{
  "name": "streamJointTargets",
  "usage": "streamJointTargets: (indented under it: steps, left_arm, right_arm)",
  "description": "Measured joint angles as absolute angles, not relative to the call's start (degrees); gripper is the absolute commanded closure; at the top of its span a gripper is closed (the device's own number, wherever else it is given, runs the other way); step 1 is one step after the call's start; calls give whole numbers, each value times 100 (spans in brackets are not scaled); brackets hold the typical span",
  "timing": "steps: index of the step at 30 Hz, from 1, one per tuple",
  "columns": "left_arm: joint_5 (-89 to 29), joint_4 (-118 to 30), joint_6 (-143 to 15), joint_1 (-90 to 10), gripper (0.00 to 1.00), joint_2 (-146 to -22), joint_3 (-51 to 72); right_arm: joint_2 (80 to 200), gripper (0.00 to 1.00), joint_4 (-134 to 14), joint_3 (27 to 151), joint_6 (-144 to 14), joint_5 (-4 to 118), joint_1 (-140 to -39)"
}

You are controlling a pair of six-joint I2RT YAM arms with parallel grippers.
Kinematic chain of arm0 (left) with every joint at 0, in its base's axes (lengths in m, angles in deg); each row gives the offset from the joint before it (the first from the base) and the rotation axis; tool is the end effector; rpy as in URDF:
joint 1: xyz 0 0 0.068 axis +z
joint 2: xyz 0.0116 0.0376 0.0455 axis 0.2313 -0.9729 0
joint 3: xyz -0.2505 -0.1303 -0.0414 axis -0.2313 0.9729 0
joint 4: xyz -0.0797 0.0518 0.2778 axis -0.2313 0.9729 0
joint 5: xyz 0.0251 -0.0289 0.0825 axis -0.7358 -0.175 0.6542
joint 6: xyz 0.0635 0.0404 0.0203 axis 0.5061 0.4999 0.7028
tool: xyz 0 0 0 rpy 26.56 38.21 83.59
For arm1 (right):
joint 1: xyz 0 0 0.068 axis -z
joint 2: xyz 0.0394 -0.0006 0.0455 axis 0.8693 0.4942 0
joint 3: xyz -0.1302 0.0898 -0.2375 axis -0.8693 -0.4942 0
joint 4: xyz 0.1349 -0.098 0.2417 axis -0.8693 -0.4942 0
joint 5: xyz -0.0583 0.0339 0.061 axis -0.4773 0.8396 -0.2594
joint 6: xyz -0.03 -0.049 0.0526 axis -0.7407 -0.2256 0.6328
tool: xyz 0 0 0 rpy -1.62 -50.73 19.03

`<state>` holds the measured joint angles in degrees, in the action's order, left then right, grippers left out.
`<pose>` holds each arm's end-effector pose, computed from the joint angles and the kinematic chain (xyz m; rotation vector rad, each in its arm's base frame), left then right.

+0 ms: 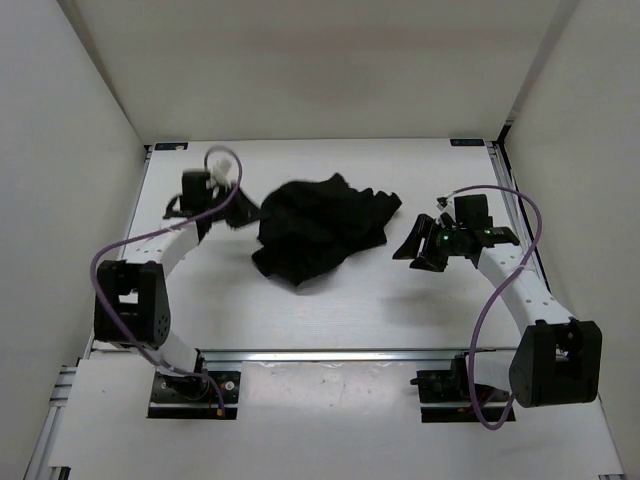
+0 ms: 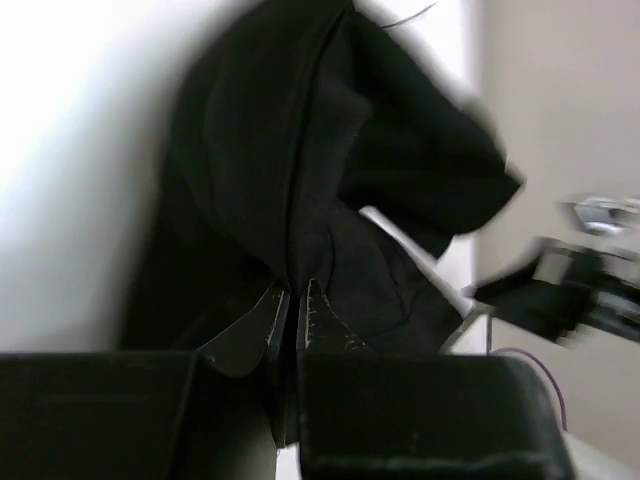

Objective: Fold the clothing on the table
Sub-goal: Flatten the skirt out

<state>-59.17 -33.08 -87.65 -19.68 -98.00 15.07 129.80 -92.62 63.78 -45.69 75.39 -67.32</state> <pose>0.4004 -0.0850 0.2769 -0.1299 2.1803 -1.1099 0.2849 0.0644 0.2268 0.2298 2.5418 0.8082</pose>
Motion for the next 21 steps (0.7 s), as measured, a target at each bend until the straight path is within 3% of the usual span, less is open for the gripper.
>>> streamJointTargets:
  steps: [3,6,11,17,18,19,20,21]
  left_arm:
    - [-5626,-3548,-8985,-1710,100,-9942,3441]
    - [-5646,-3465,-9175,-1452,100,-10165,4595]
    - [-5491,-3649,-9189,-1385,100,-9717,5008]
    - [-5541,-3670,-9171,-1599,100,-9708,4997]
    - [-5591,-3644,-9164,-1774,100,-9765,4954]
    - [-5659,-3587,-9147,-1984,100,-9845,4882]
    - [-5705,-3515,-9119,-2206,100,-9933,4790]
    - [-5735,-3437,-9073,-2469,100,-10029,4676]
  right_arm:
    - [13018,35,-9181,6378,-4490,7548,-6892]
    - [13118,35,-9181,6378,-4462,7572,-7047]
    - [13533,37,-9242,6582,-4425,7616,-7344]
    - [14434,47,-9233,7351,-4377,7635,-7746]
    - [14604,51,-9231,7474,-4381,7635,-7801]
    - [14784,70,-9251,7602,-4383,7638,-7877]
    - [14952,100,-9270,7731,-4403,7629,-7958]
    - [15098,100,-9301,7854,-4436,7618,-8046]
